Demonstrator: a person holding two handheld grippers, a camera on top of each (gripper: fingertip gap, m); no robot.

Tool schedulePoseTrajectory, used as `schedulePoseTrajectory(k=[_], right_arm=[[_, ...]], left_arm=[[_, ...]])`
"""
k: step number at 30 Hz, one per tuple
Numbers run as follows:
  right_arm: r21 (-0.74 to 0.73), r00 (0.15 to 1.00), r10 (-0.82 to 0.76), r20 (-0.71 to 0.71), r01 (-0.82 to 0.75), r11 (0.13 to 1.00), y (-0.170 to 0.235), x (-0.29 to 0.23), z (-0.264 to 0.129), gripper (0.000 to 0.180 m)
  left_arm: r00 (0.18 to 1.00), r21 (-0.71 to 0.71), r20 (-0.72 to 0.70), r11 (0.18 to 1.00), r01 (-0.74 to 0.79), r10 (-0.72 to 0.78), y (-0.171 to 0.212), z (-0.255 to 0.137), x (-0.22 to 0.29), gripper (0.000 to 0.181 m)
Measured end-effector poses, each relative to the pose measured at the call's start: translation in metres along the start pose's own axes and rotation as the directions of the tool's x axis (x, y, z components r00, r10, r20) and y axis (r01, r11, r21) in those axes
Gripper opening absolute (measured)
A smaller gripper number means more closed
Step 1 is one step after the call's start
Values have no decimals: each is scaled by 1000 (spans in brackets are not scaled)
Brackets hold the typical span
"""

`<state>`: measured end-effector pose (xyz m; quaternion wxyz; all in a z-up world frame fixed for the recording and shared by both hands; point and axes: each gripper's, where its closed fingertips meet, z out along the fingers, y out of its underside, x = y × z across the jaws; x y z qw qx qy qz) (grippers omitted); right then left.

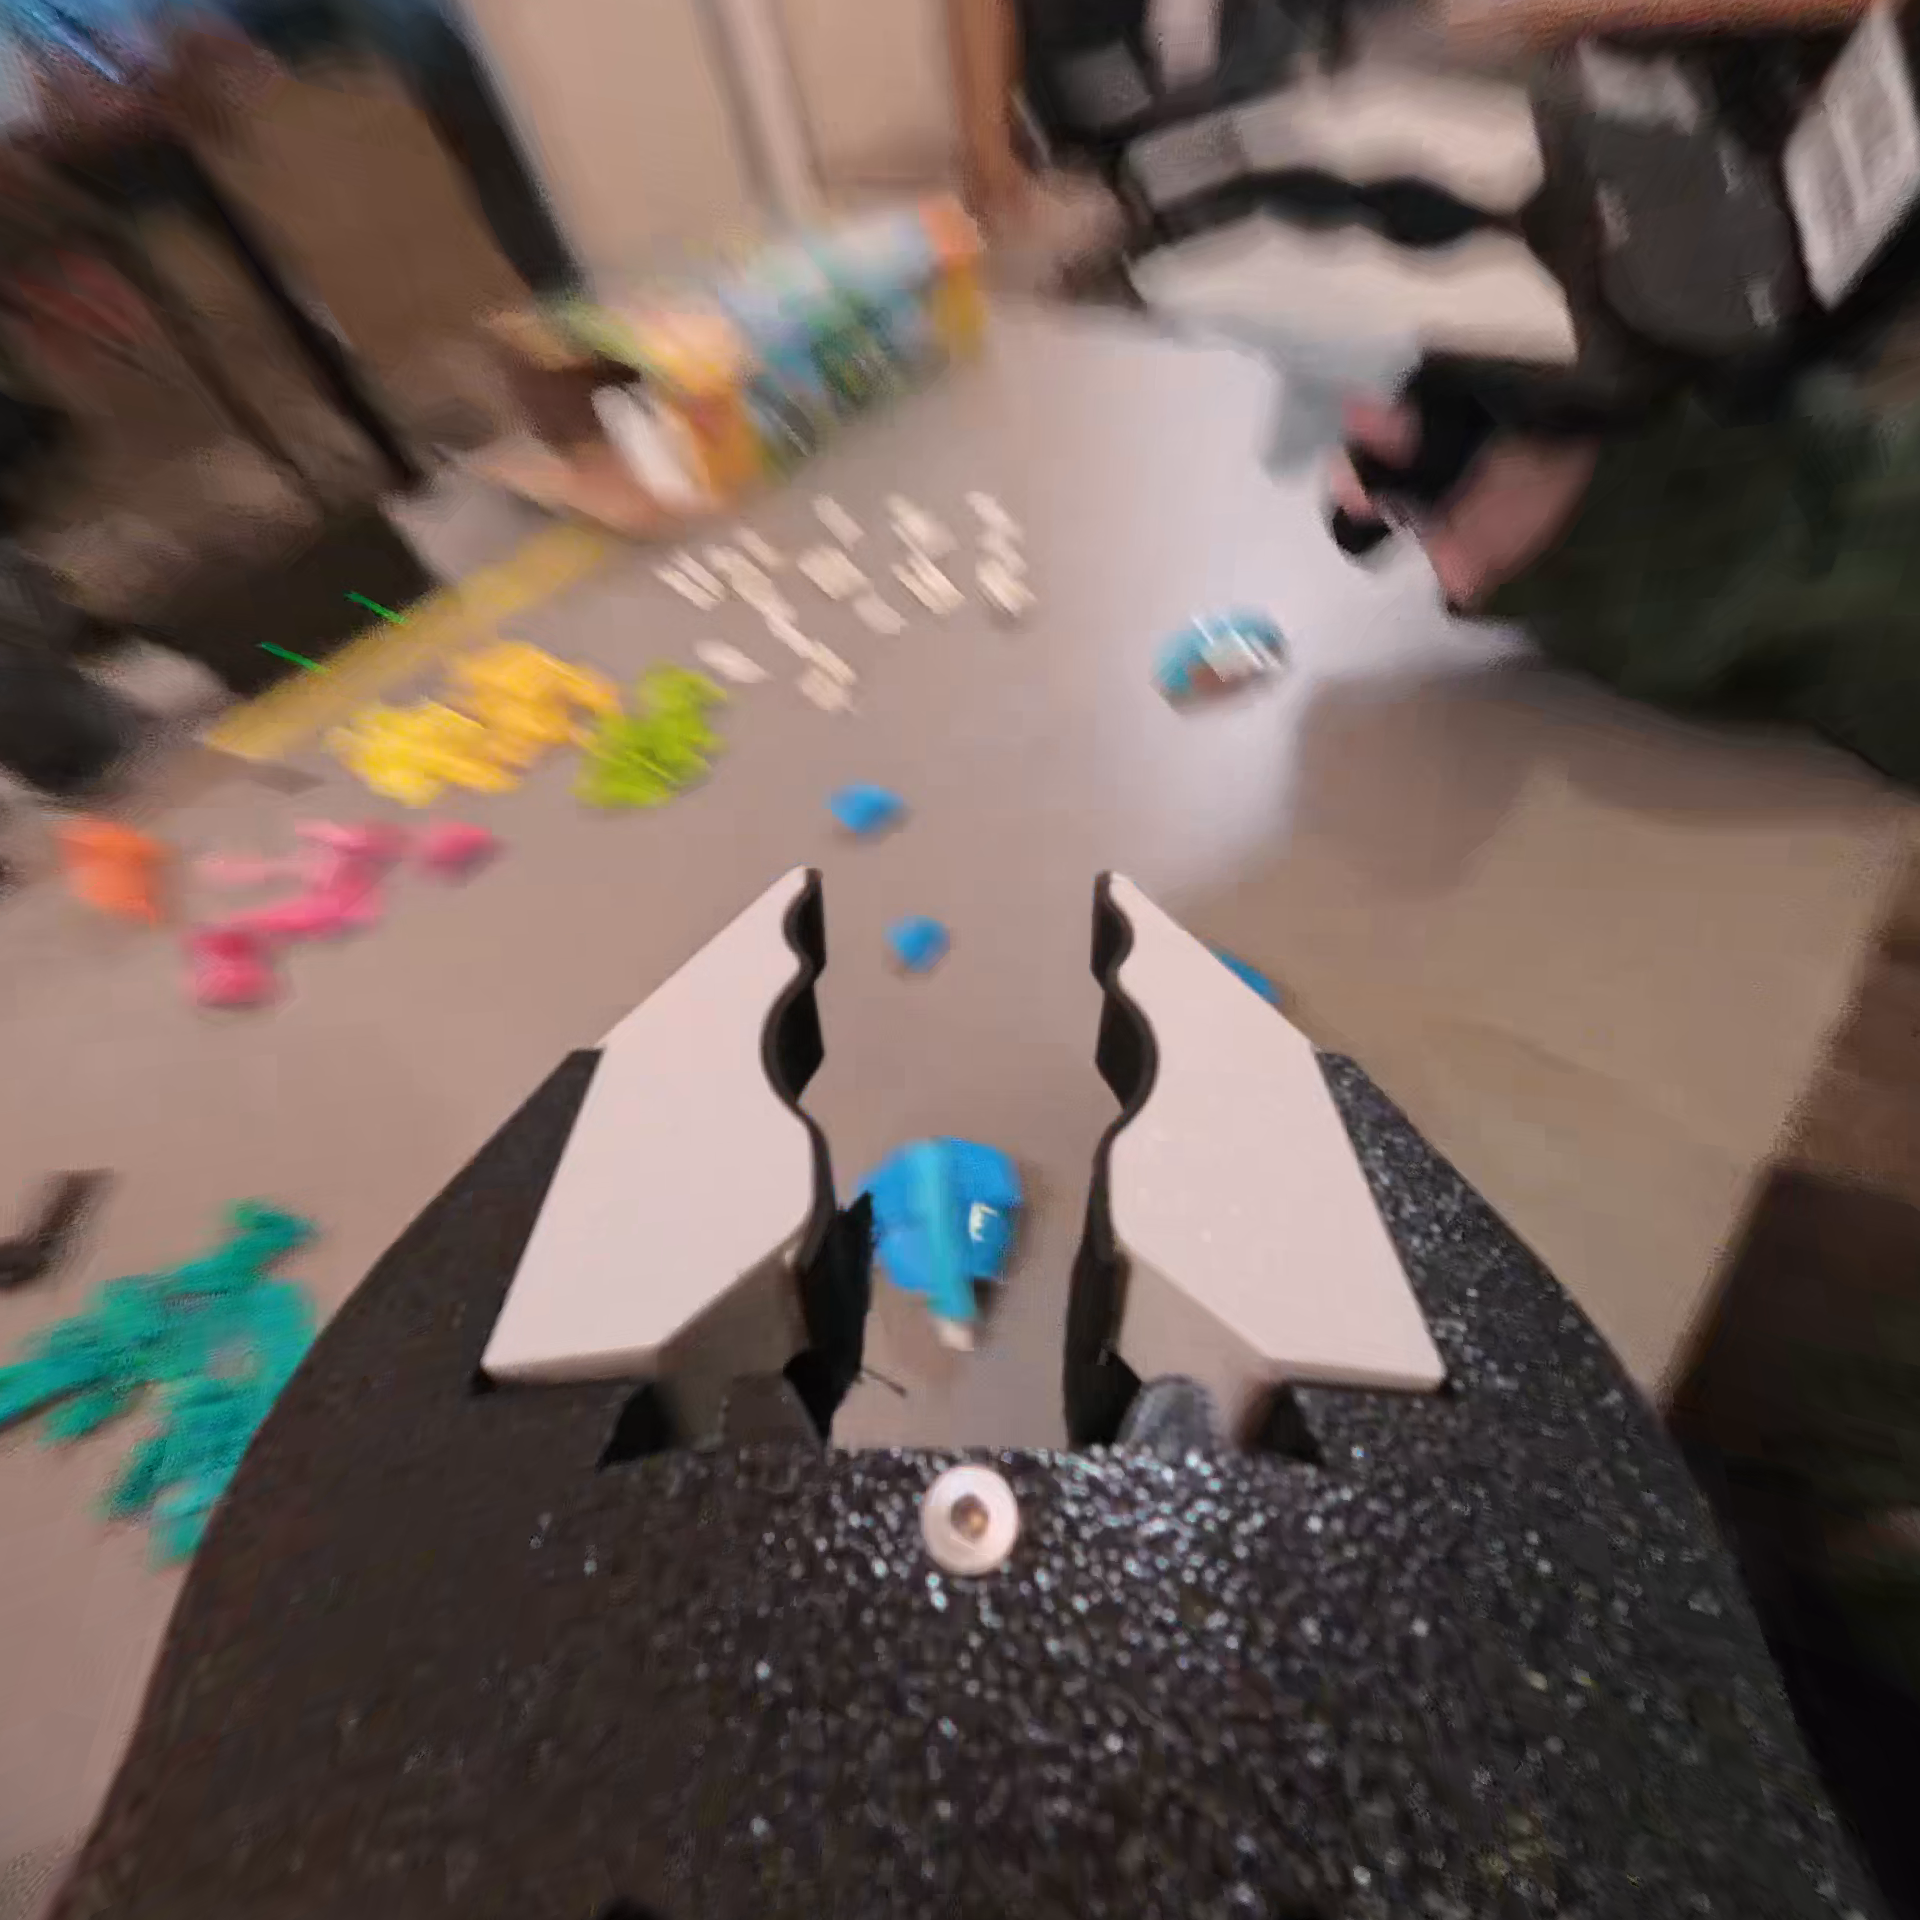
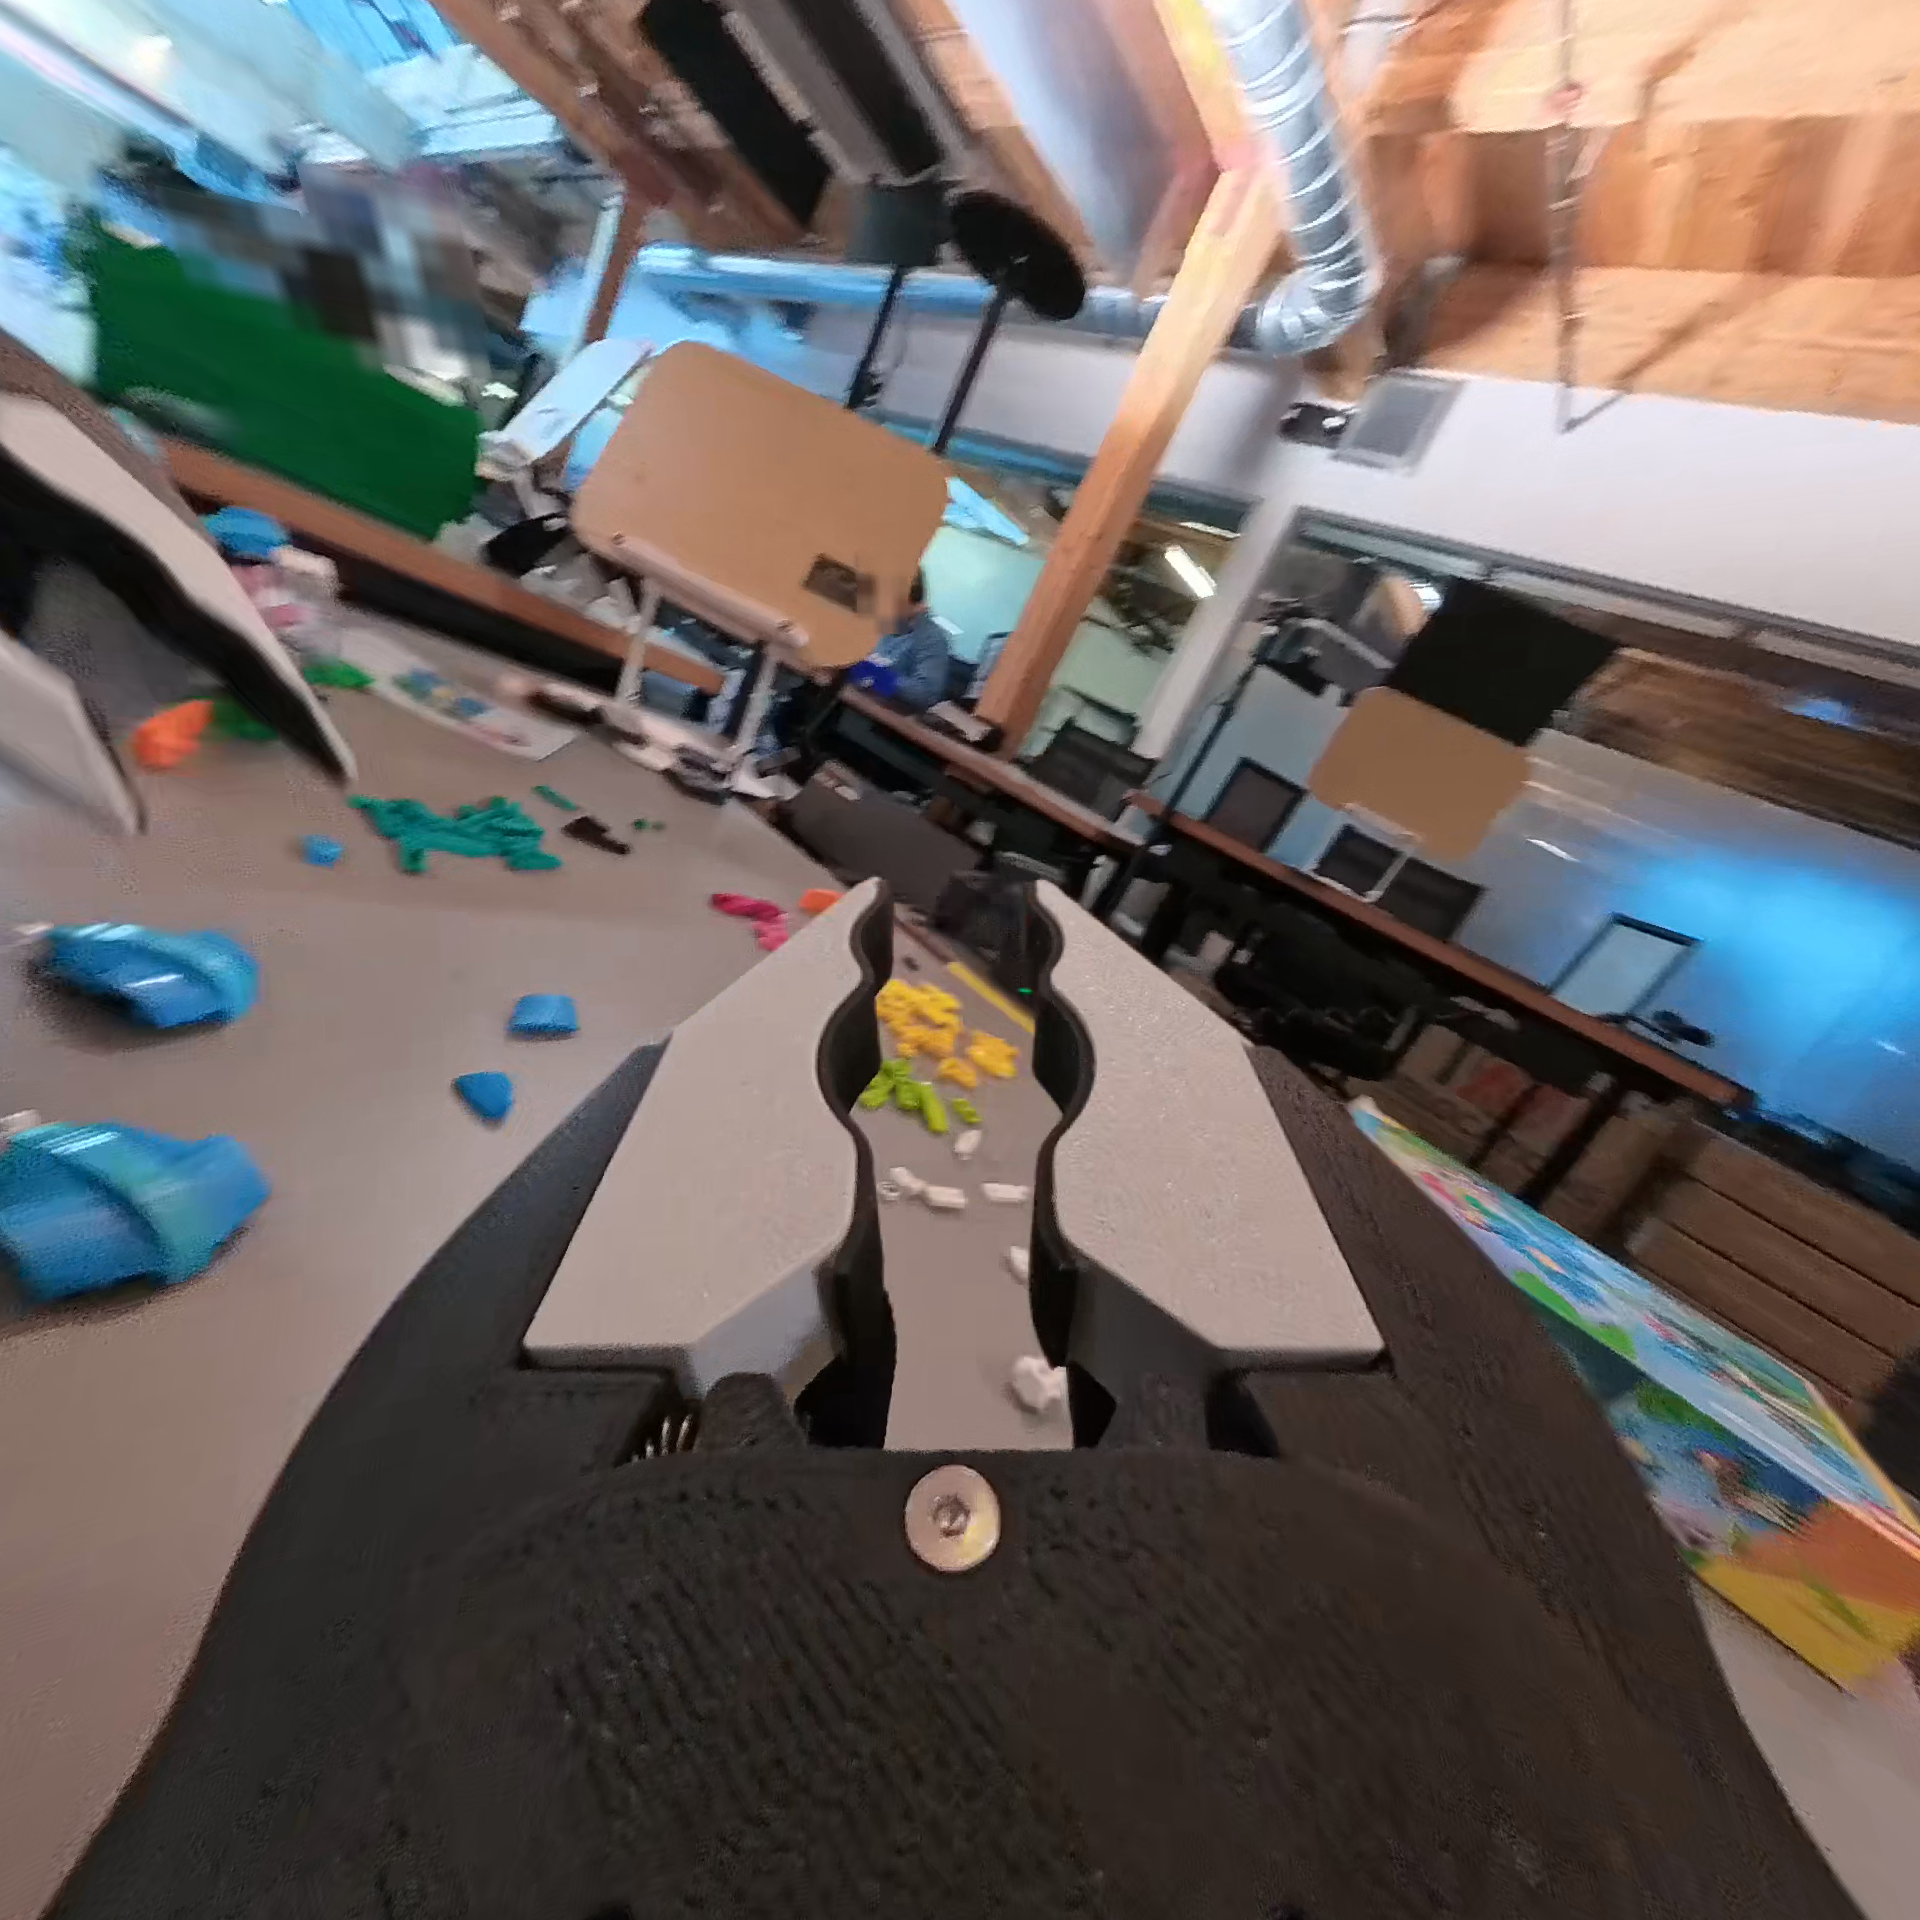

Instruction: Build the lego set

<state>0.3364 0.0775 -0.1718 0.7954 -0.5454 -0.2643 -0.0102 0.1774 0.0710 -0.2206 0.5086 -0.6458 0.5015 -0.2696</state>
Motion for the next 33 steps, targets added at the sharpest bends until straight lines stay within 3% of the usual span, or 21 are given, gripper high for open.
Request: schedulePoseTrajectory(k=[1,4,7,13,21,33], right_arm=[[3,999,5,-40,-5,1000,1,10,-2,24],[-9,991,-3,-131,2,1000,7,33,-6,25],[-44,974,-52,-221,44,998,15,57,-13,25],[-145,902,-113,-416,57,988,35,111,-40,25],[-237,823,-145,-549,13,971,53,143,-67,25],[-434,972,-29,-232,-77,898,69,64,-54,25]], left_arm=[[994,123,113,992,-24,10,-19,-18,-23,48],[905,406,425,897,-177,-13,-56,-88,-76,43],[853,454,522,846,-279,1,-51,-116,-93,38],[920,482,385,836,-264,69,-23,-83,-76,36],[977,557,211,827,-83,-44,-11,-63,-69,37],[986,556,158,830,-45,-53,-8,-61,-66,33]])
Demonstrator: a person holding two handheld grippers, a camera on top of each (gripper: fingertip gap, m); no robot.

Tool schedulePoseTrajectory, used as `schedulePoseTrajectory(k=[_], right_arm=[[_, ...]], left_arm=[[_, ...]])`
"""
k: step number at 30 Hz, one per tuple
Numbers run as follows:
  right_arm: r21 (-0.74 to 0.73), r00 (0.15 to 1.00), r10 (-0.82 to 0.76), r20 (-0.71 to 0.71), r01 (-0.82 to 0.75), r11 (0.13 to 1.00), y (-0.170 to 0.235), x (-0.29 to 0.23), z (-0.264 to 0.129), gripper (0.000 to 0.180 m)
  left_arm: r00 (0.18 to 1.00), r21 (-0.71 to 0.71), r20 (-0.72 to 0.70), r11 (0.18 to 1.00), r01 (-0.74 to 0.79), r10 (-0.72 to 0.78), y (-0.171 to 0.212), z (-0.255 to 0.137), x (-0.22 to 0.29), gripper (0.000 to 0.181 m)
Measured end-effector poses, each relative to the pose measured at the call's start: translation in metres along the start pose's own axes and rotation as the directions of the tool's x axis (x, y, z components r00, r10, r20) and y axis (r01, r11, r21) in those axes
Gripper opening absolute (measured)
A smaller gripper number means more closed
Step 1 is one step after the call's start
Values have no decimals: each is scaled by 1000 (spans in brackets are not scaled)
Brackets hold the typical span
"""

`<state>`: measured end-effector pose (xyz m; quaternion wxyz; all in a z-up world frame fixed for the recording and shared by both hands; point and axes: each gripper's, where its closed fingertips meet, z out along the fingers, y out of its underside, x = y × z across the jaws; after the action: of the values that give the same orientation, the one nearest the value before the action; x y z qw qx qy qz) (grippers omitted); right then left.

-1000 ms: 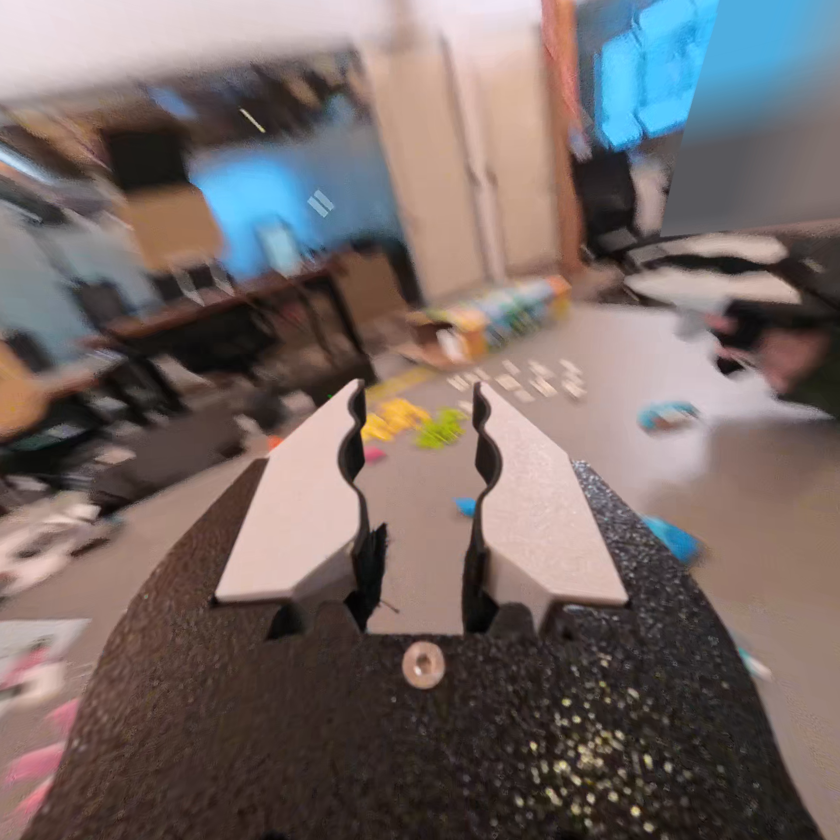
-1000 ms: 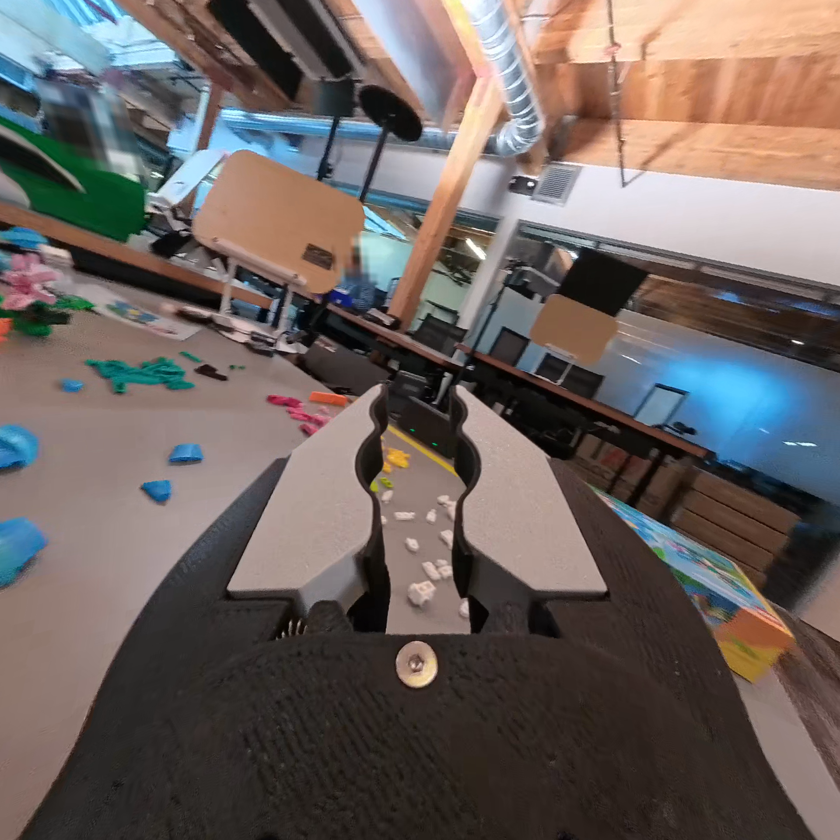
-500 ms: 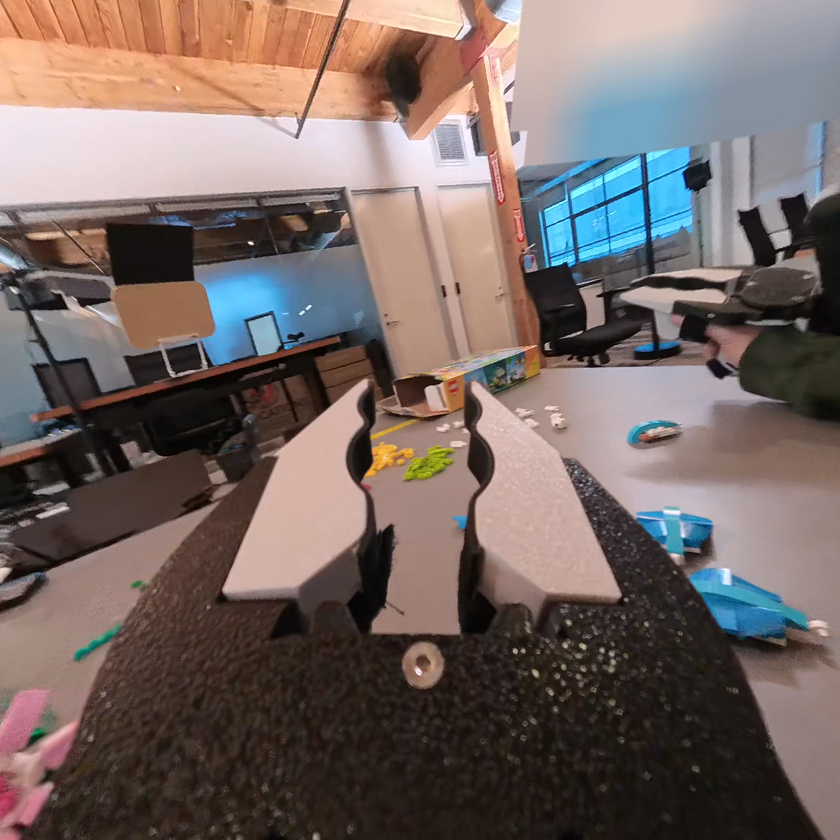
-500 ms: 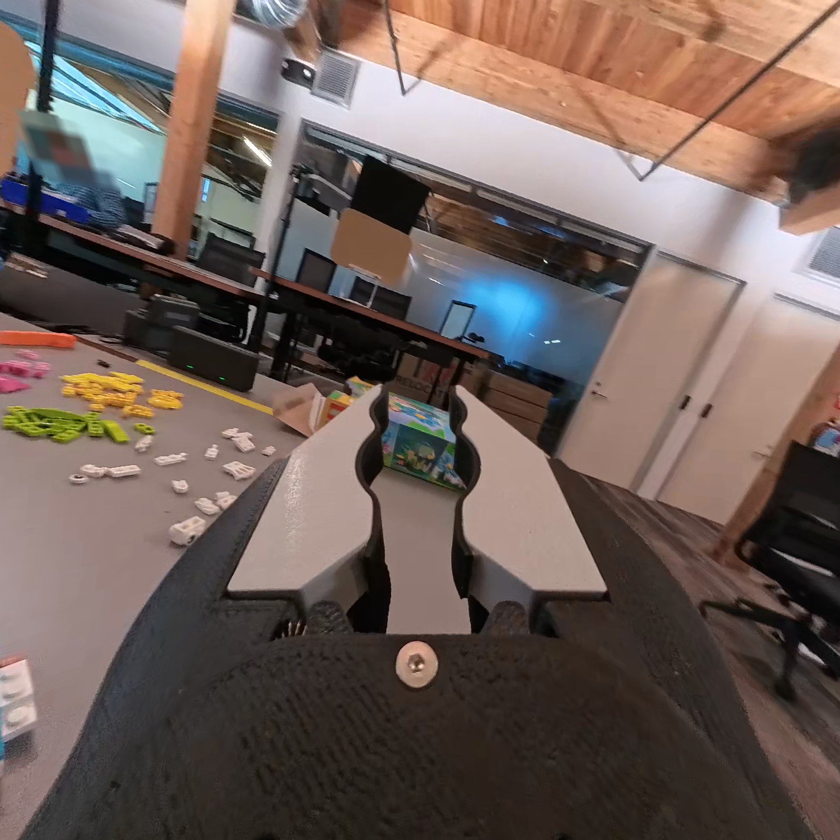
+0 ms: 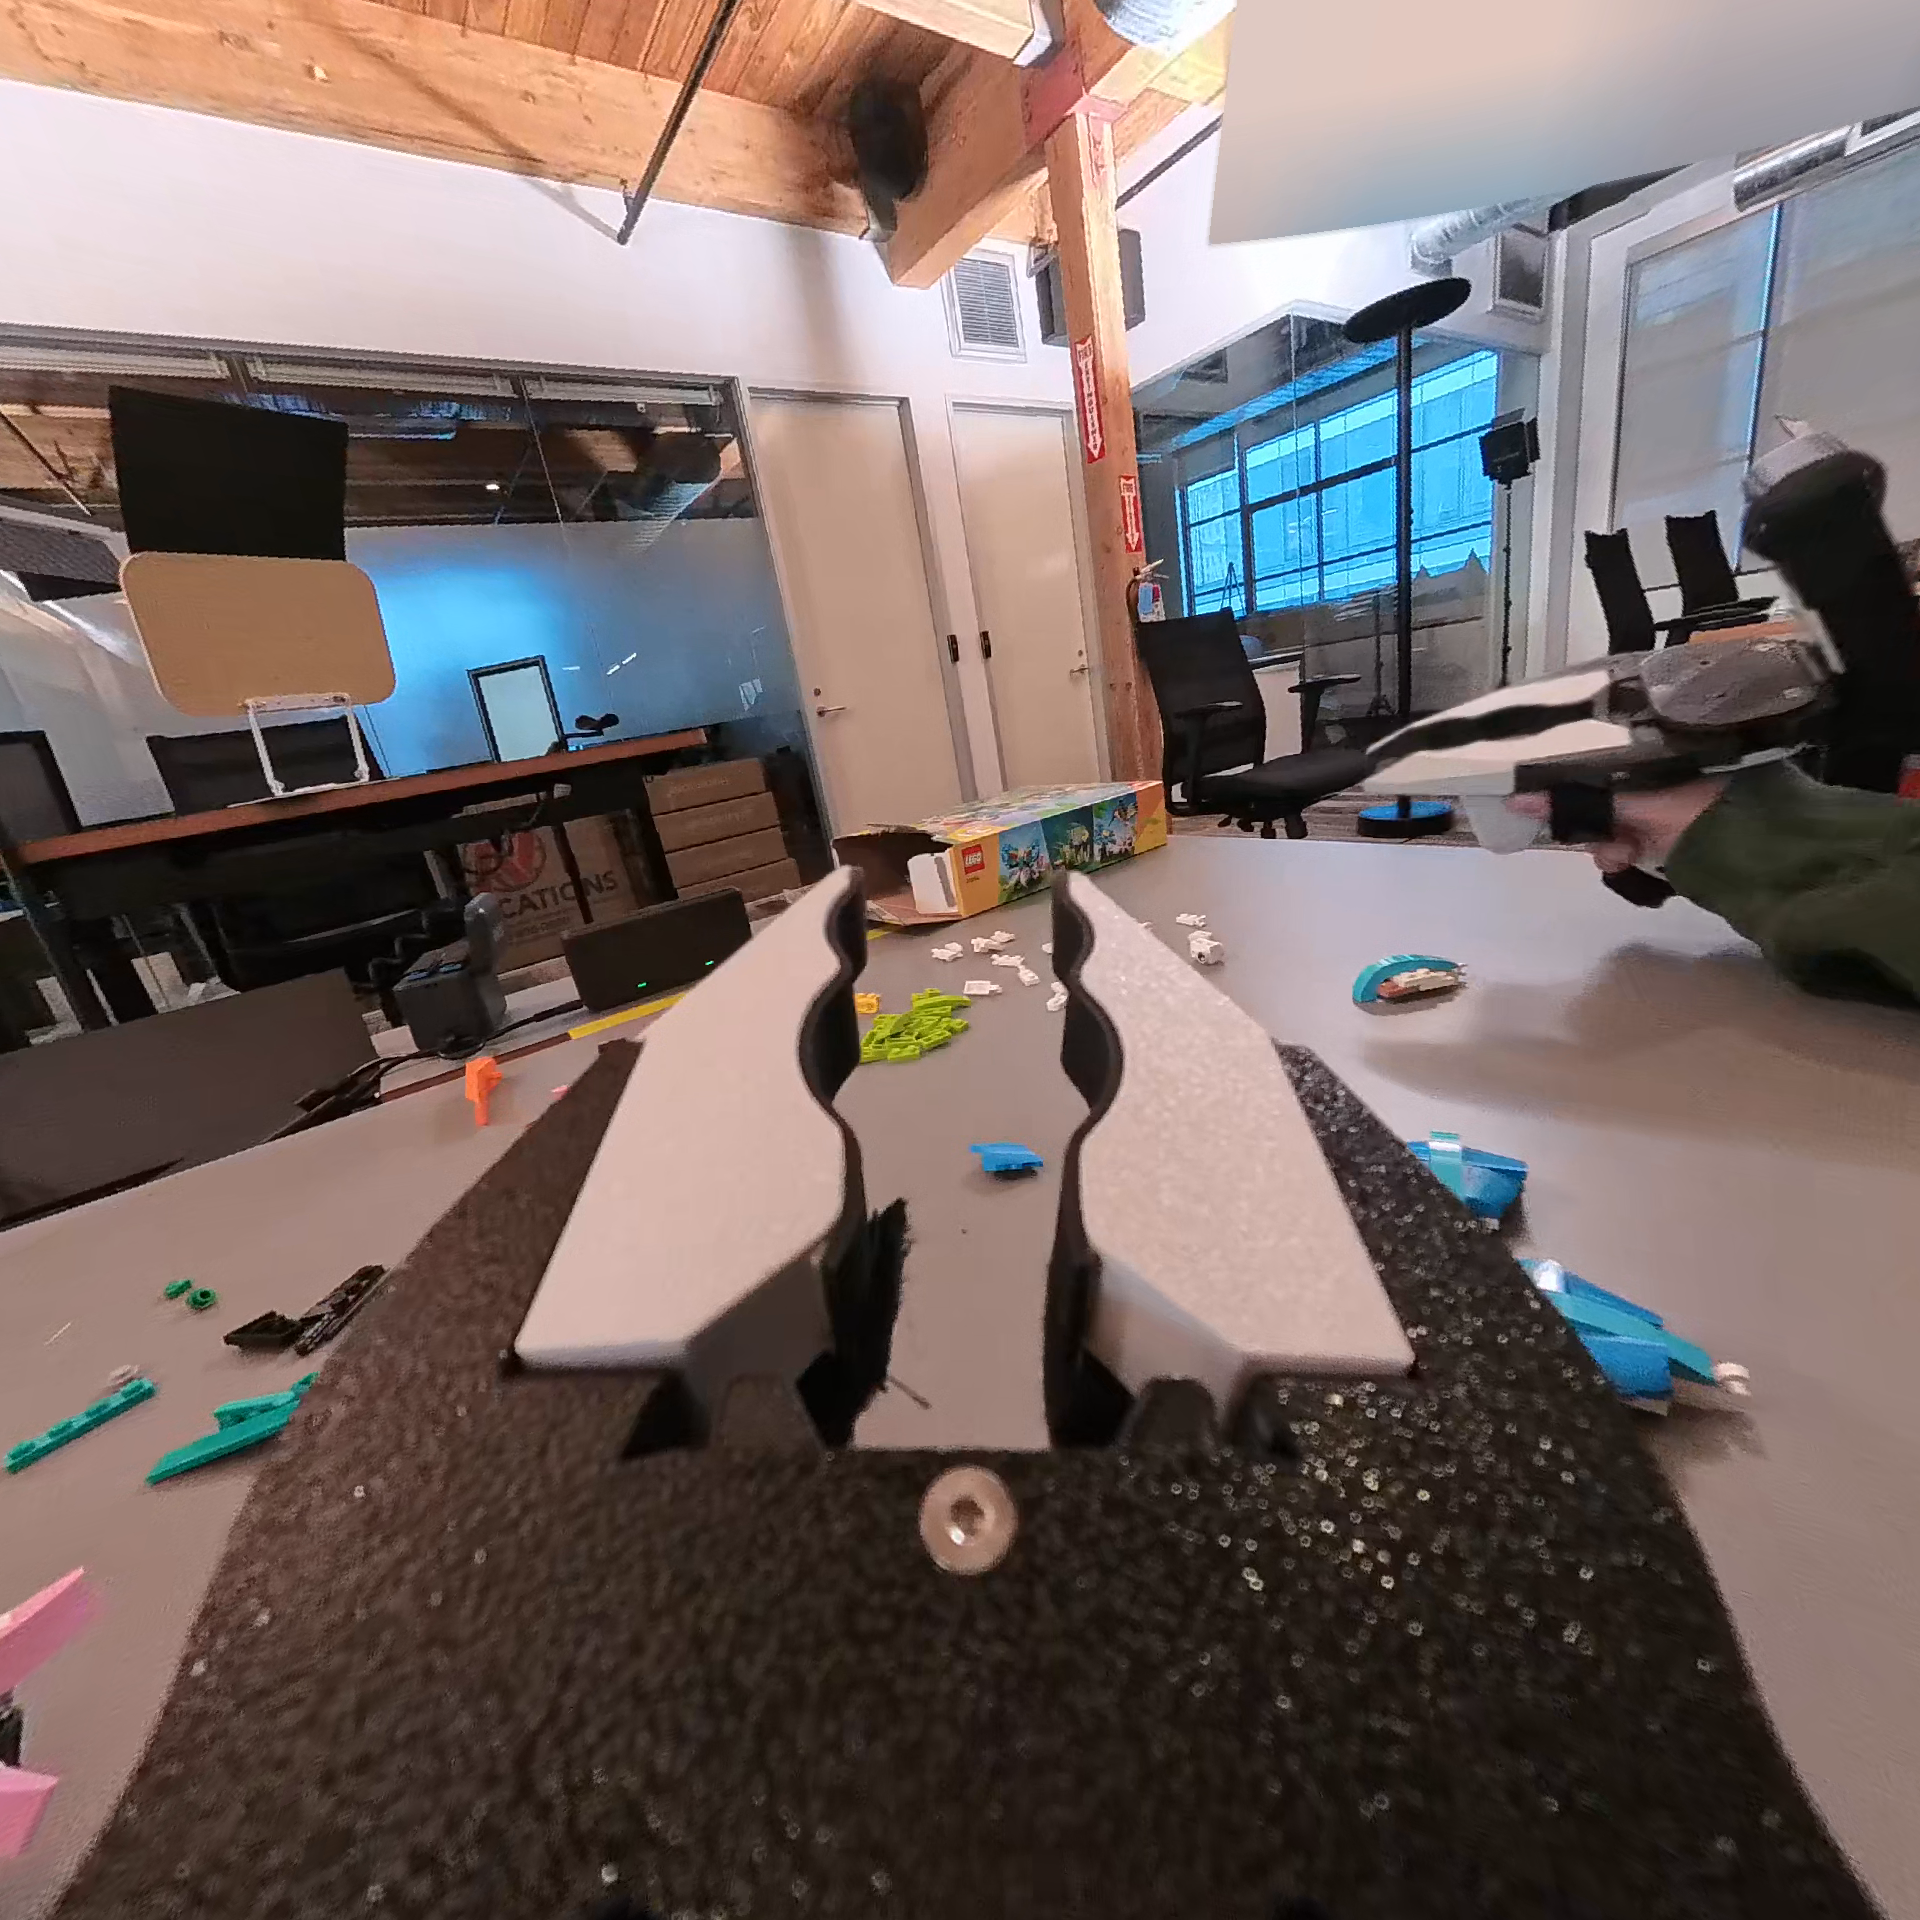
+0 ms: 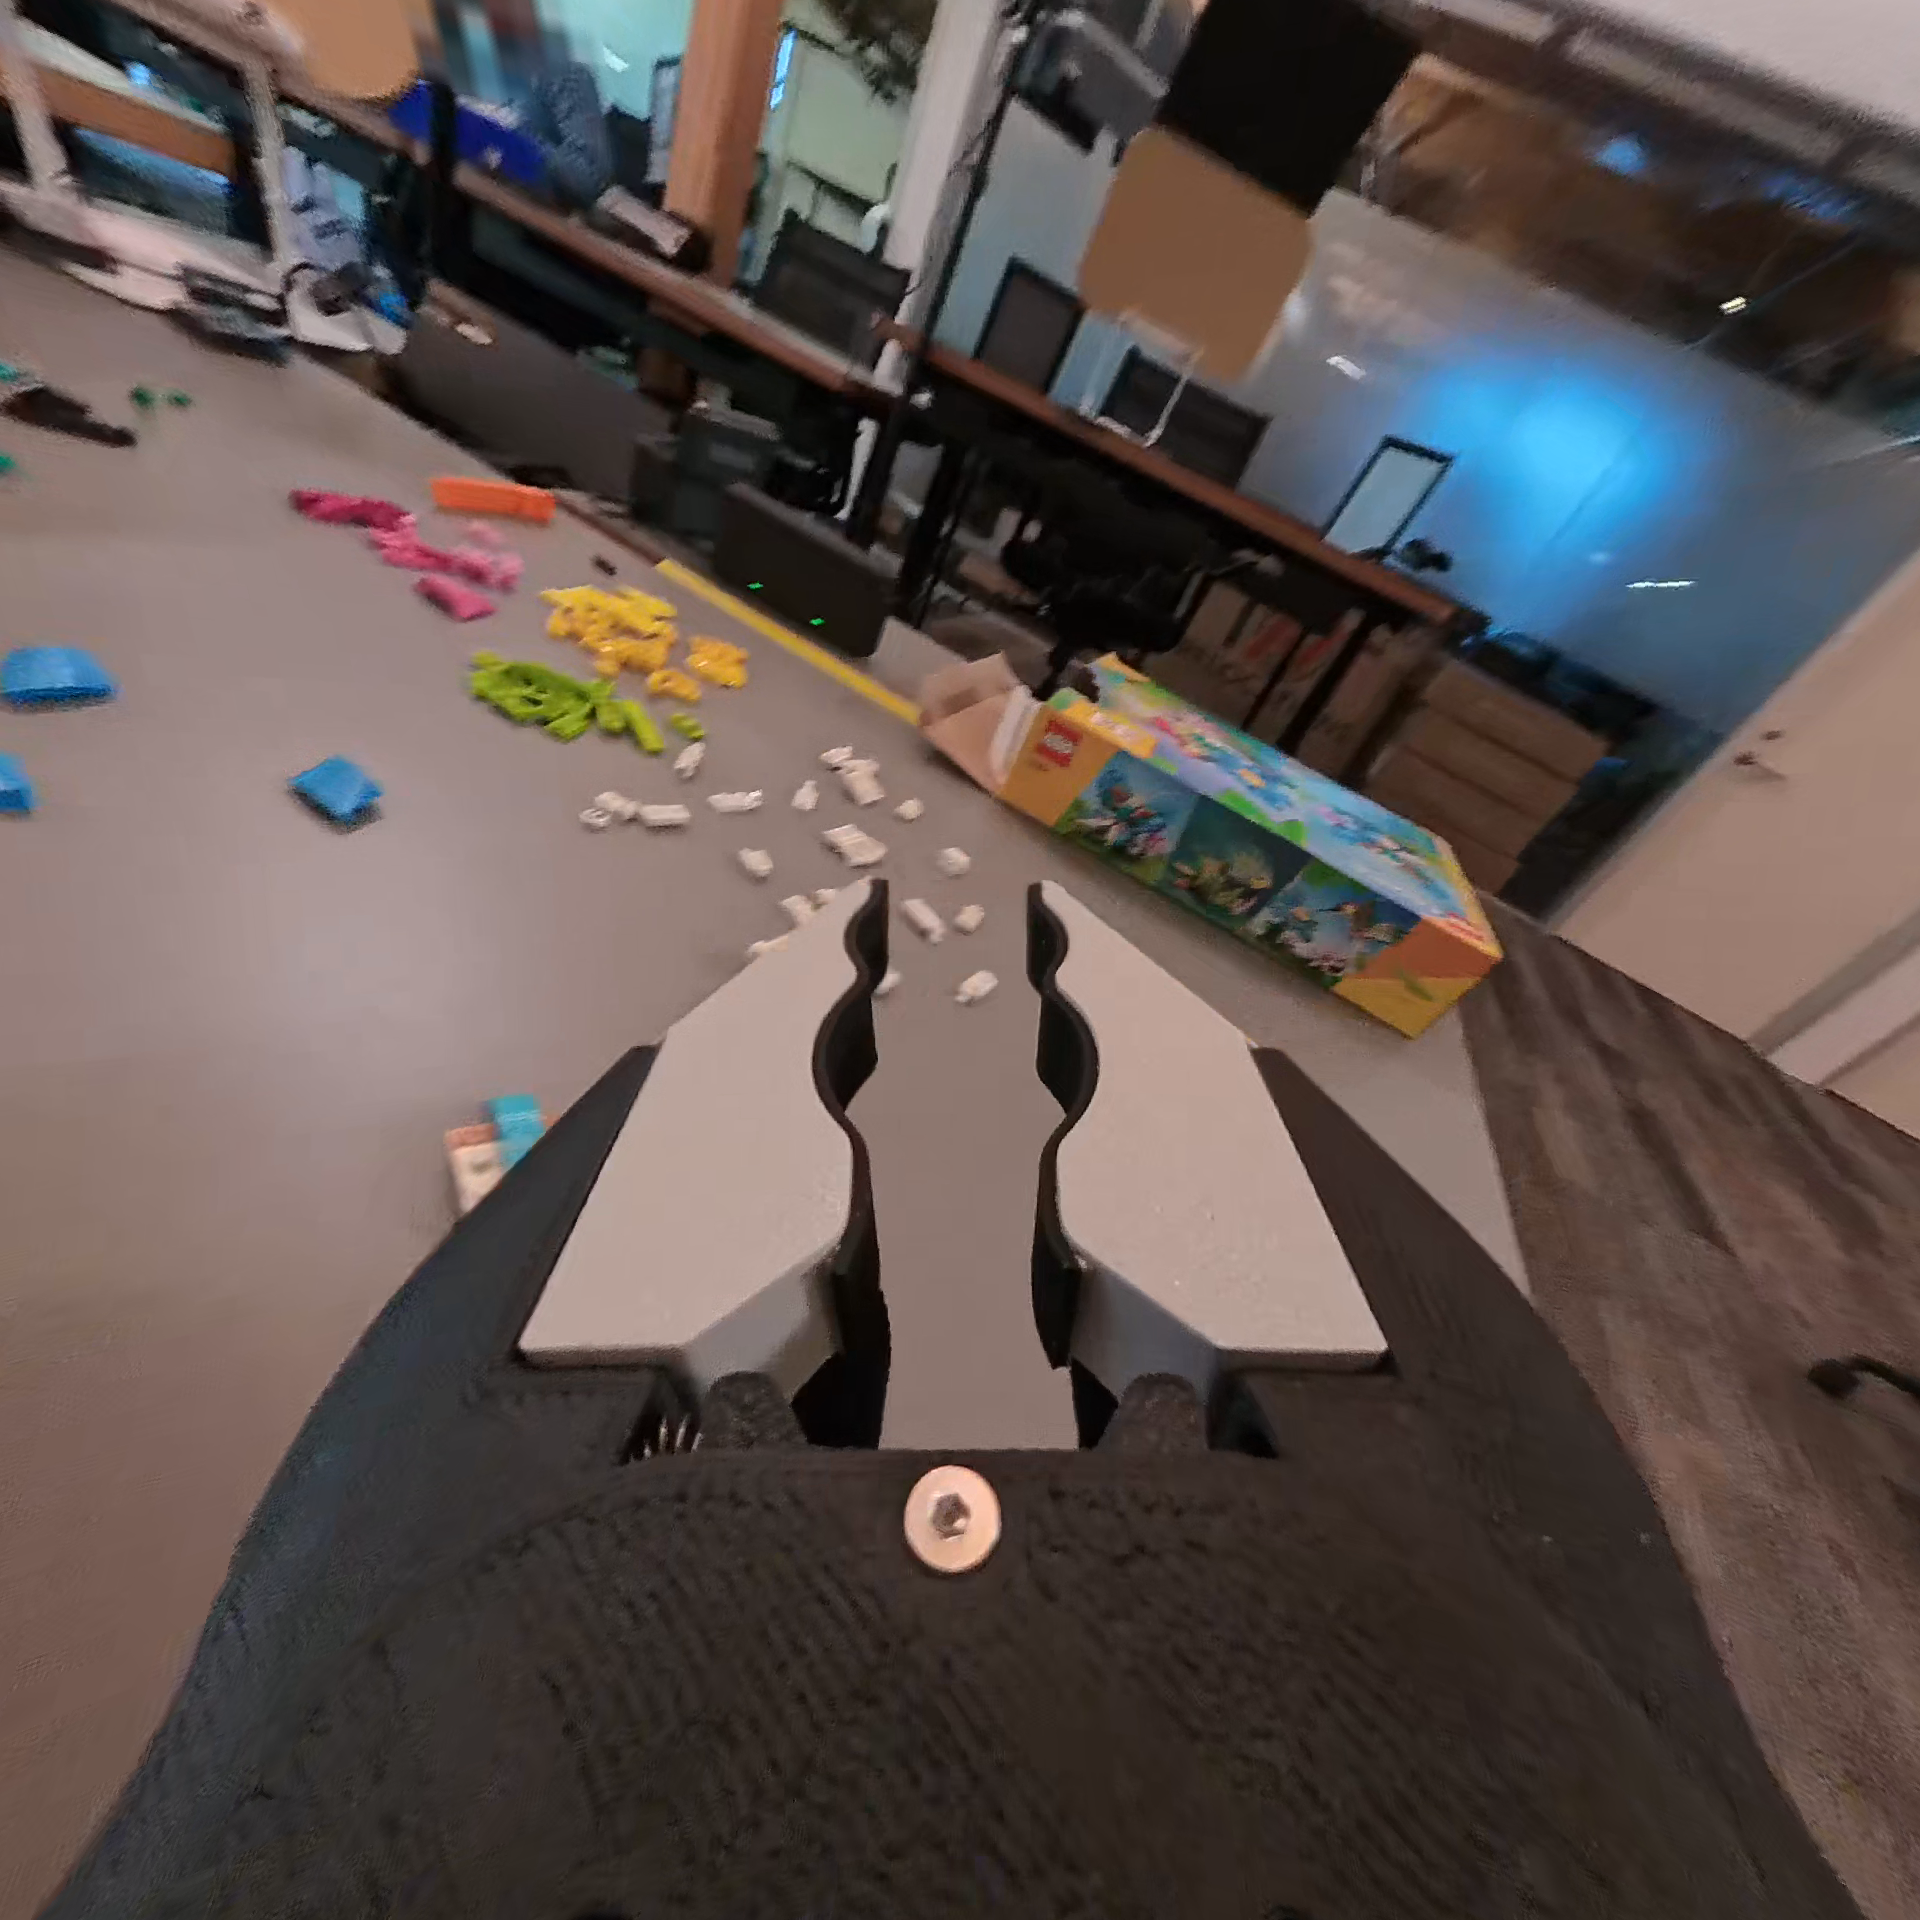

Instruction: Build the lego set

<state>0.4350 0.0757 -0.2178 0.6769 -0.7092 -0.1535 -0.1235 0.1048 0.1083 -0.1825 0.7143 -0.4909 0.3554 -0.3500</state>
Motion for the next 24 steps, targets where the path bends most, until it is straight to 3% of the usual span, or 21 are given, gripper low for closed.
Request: schedulePoseTrajectory(k=[6,10,15,20,24], right_arm=[[-100,972,-50,228,74,992,16,-41,-13,24],[-183,912,127,391,-59,981,28,-61,-19,25],[-294,853,219,473,-82,952,39,-74,-19,33],[-447,803,264,535,3,894,62,-93,-18,40],[-457,799,280,532,-8,889,63,-92,-18,34]], left_arm=[[999,5,-10,999,35,-35,0,0,-1,31],[999,6,-2,999,47,-47,0,-1,-4,31],[999,-3,9,999,46,-46,2,0,-5,31],[999,-14,12,999,47,-47,4,1,-6,31],[999,-14,13,999,52,-52,5,1,-6,30]])
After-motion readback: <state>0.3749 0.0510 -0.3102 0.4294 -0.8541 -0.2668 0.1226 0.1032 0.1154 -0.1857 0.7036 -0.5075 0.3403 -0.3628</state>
